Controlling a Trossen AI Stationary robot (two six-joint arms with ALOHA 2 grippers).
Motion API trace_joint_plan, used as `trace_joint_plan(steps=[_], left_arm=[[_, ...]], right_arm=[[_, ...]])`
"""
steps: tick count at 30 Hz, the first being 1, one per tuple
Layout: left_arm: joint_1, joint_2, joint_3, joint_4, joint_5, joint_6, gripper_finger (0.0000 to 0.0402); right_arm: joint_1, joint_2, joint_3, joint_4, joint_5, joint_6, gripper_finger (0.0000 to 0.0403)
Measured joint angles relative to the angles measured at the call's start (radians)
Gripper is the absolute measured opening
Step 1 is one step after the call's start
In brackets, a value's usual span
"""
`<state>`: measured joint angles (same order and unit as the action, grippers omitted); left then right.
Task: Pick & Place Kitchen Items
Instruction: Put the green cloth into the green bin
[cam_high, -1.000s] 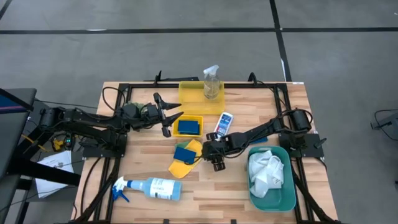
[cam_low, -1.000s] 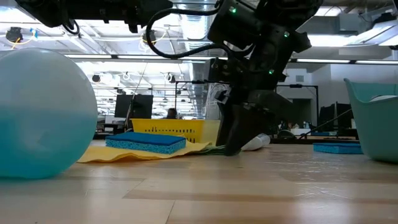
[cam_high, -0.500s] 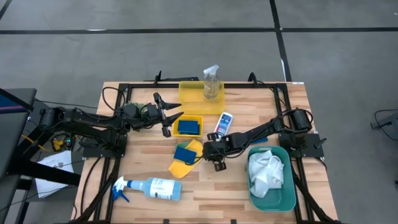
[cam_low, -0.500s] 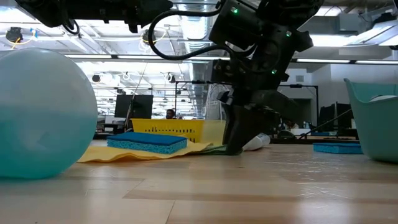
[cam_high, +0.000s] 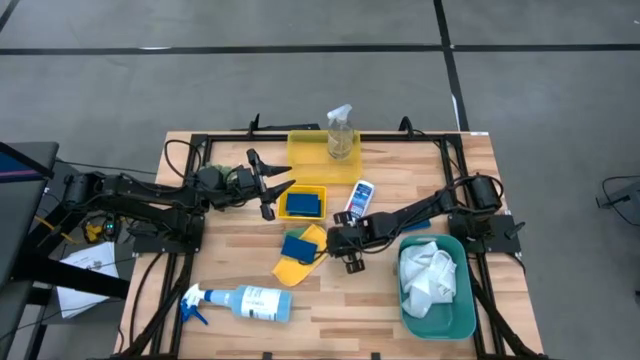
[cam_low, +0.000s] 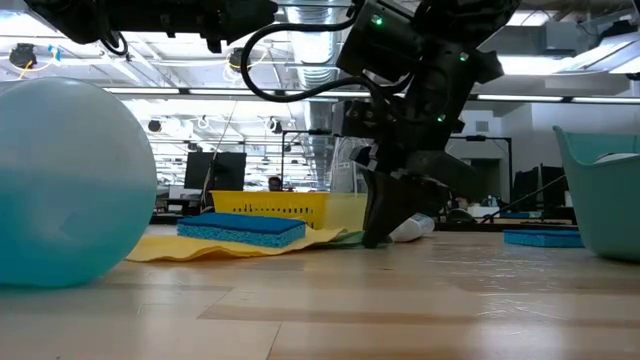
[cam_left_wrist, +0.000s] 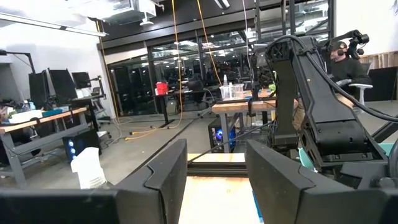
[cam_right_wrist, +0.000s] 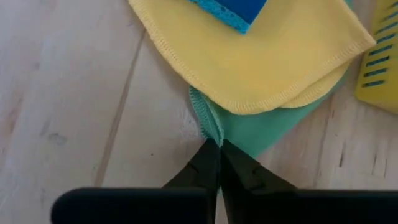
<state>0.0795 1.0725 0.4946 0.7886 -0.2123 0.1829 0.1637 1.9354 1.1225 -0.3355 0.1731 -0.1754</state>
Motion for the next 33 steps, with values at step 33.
trace_joint_plan(steps=[33], left_arm=[[0.0,0.0,-0.001,-0.005,0.0,0.0,0.0159]], right_arm=[[0.144,-0.026,0.13,-0.197,0.385,-0.026,0.0]])
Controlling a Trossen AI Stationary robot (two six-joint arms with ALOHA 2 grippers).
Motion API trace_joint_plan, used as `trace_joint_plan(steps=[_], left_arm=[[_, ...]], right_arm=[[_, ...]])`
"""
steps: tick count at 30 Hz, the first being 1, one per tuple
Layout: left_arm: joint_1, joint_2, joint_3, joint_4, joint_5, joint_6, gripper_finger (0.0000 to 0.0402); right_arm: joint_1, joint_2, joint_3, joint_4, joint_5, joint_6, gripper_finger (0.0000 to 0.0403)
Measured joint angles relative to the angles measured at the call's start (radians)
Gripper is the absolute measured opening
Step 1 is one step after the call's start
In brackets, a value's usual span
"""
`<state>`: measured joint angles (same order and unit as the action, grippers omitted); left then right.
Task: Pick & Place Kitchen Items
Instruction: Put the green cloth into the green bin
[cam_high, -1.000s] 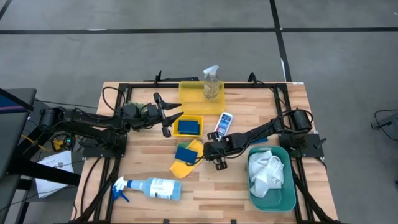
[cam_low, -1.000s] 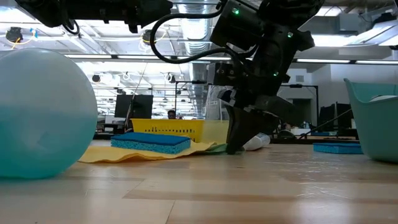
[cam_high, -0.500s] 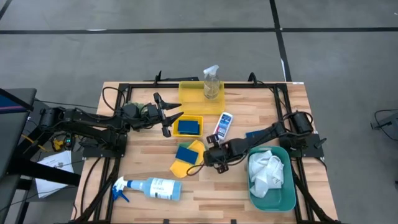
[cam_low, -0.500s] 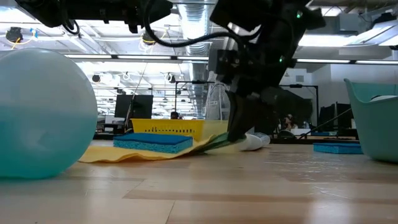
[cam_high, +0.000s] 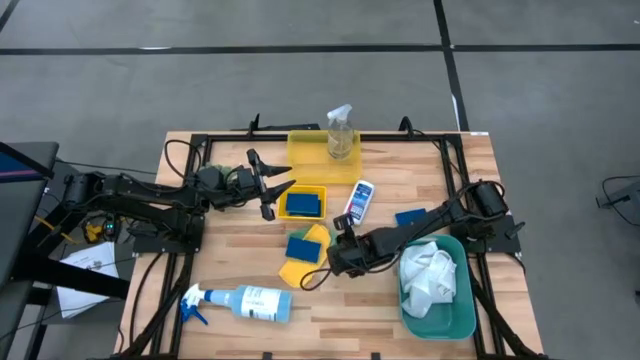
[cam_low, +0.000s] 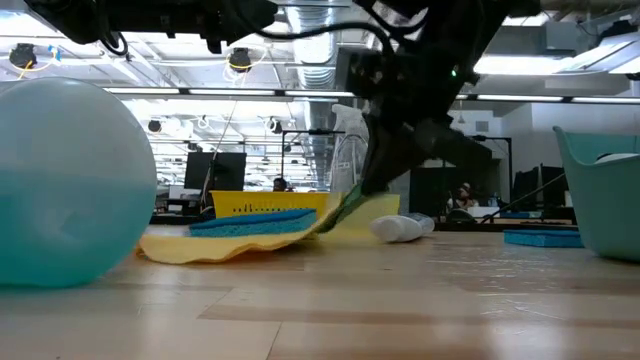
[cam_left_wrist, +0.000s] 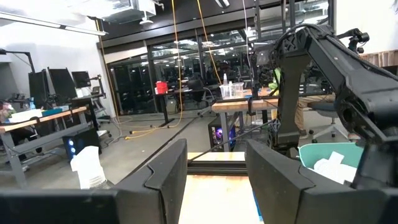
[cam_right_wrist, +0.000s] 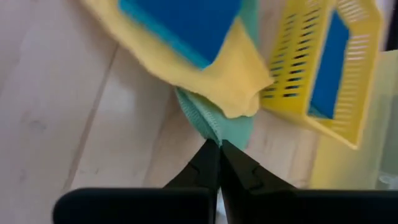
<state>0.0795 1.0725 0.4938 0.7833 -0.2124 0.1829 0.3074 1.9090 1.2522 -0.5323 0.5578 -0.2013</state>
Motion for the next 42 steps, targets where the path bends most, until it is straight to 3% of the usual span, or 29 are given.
trace_joint_plan(steps=[9,20,33,42], left_arm=[[0.0,0.0,0.0,-0.006,0.0,0.0,0.0159],[0.0,0.0,0.0,-0.006,0.0,0.0,0.0159],[0.0,0.0,0.0,-0.01,0.0,0.0,0.0159],[0.0,0.0,0.0,-0.017,0.0,0.0,0.0159]], right_arm=[[0.023,-0.096,0.0,0.012,0.047,0.055,0.0],[0.059,-0.107,0.0,0.101,0.074,0.017,0.0],[0.075,-0.12,-0.001,0.1,0.235,0.017,0.0],[0.156,-0.239,-0.001,0.1,0.303,0.036,0.0]])
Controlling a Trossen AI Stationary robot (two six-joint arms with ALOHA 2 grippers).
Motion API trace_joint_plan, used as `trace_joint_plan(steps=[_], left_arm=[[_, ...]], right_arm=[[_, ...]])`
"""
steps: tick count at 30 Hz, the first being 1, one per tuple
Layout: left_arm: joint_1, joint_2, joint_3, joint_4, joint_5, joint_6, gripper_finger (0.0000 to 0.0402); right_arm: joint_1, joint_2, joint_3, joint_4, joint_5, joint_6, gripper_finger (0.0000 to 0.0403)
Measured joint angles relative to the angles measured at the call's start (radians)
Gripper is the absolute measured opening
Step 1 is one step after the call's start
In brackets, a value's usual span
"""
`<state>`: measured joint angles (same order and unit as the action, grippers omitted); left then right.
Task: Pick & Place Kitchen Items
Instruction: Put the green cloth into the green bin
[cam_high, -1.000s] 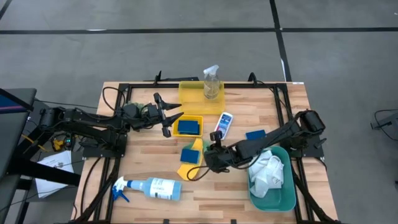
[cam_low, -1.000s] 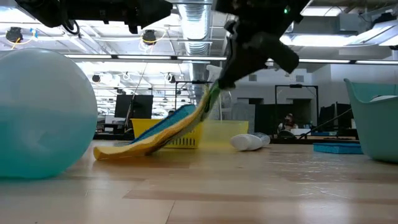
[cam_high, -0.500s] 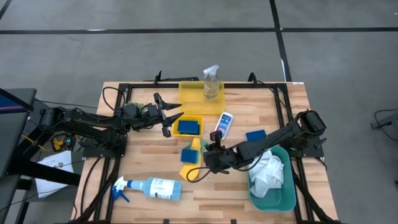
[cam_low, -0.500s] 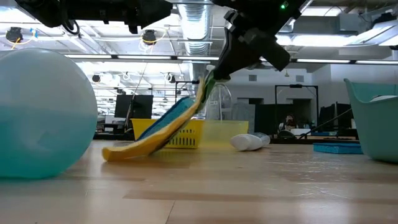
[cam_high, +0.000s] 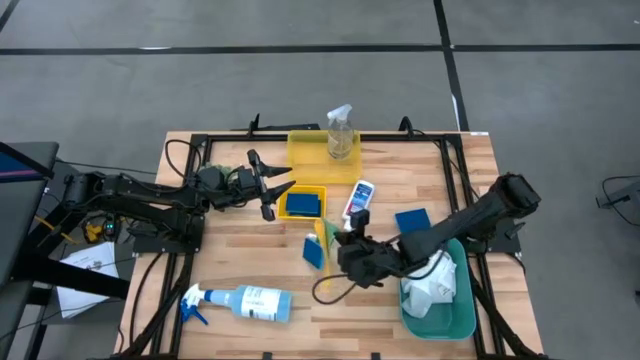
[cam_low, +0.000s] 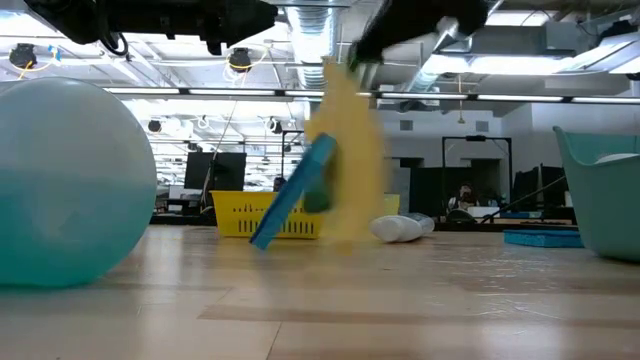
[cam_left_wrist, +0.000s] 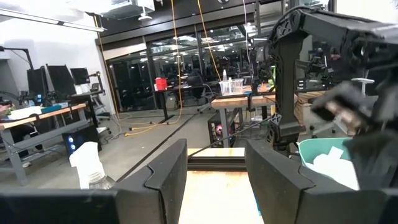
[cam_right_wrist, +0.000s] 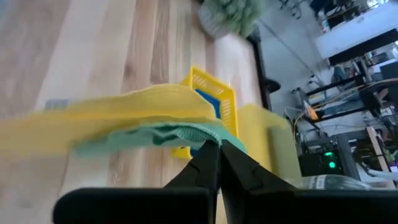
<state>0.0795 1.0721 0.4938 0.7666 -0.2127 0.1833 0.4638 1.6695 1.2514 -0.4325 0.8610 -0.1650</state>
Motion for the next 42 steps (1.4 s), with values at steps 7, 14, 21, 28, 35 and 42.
trace_joint_plan(steps=[7,14,21,28,35,42], left_arm=[[0.0,0.0,0.0,0.0,0.0,0.0,0.0159],[0.0,0.0,0.0,0.0,0.0,0.0,0.0159],[0.0,0.0,0.0,0.0,0.0,0.0,0.0159],[0.0,0.0,0.0,0.0,0.0,0.0,0.0159],[0.0,0.0,0.0,0.0,0.0,0.0,0.0159],[0.0,0.0,0.0,0.0,0.0,0.0,0.0159]], right_arm=[[0.072,-0.049,0.0,0.002,0.092,0.024,0.0],[0.1,-0.049,0.0,0.0,0.183,0.018,0.0],[0.1,-0.049,0.0,-0.001,0.217,0.008,0.0],[0.121,-0.065,0.0,0.0,0.246,0.008,0.0],[0.18,-0.129,-0.001,-0.004,0.298,0.075,0.0],[0.256,-0.271,-0.102,0.024,0.421,0.128,0.0]])
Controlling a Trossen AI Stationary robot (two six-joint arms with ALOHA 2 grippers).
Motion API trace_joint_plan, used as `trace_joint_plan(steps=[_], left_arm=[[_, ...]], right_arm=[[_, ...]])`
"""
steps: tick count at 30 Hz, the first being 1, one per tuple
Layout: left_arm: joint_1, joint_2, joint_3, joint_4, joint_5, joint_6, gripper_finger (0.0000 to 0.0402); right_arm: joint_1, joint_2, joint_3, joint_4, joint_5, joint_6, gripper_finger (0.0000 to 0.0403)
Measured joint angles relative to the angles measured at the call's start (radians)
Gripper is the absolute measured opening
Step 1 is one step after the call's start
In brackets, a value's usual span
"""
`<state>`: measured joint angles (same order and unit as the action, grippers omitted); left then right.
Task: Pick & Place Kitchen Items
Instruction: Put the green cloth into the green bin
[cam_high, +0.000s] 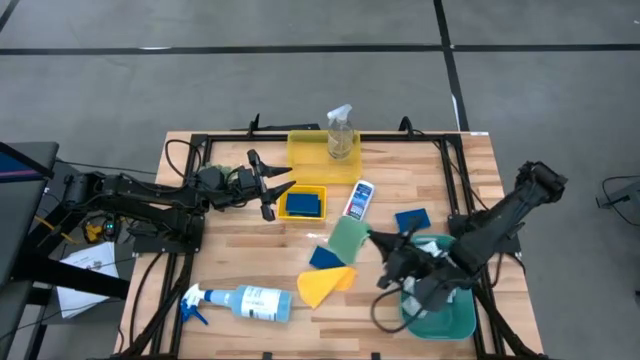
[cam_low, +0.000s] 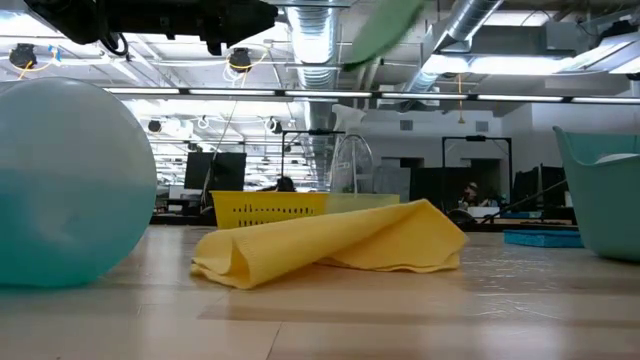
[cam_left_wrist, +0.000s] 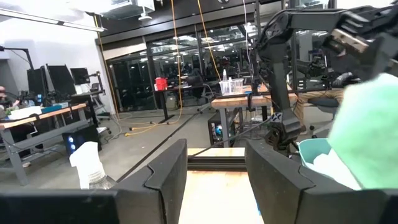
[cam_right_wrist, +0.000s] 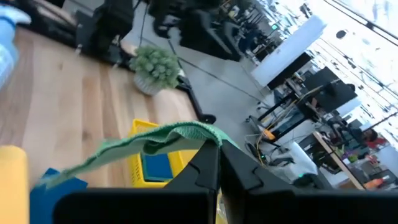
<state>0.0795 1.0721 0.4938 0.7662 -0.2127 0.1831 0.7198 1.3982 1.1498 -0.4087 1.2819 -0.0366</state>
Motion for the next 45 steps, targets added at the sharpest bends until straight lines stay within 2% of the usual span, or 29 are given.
trace_joint_plan(steps=[11,17,21,33,45], left_arm=[[0.0,0.0,0.0,0.0,0.0,0.0,0.0159],[0.0,0.0,0.0,-0.001,0.0,0.0,0.0159],[0.0,0.0,0.0,-0.002,0.0,0.0,0.0159],[0.0,0.0,0.0,-0.003,0.0,0.0,0.0159],[0.0,0.0,0.0,-0.003,0.0,0.022,0.0159]], right_arm=[[0.087,-0.243,-0.143,-0.009,0.026,0.151,0.0],[0.154,-0.327,-0.171,-0.081,-0.027,0.257,0.0],[0.197,-0.354,-0.171,-0.148,-0.063,0.336,0.0],[0.246,-0.374,-0.171,-0.251,-0.262,0.51,0.0],[0.333,-0.42,-0.17,-0.539,-0.291,0.876,0.0]])
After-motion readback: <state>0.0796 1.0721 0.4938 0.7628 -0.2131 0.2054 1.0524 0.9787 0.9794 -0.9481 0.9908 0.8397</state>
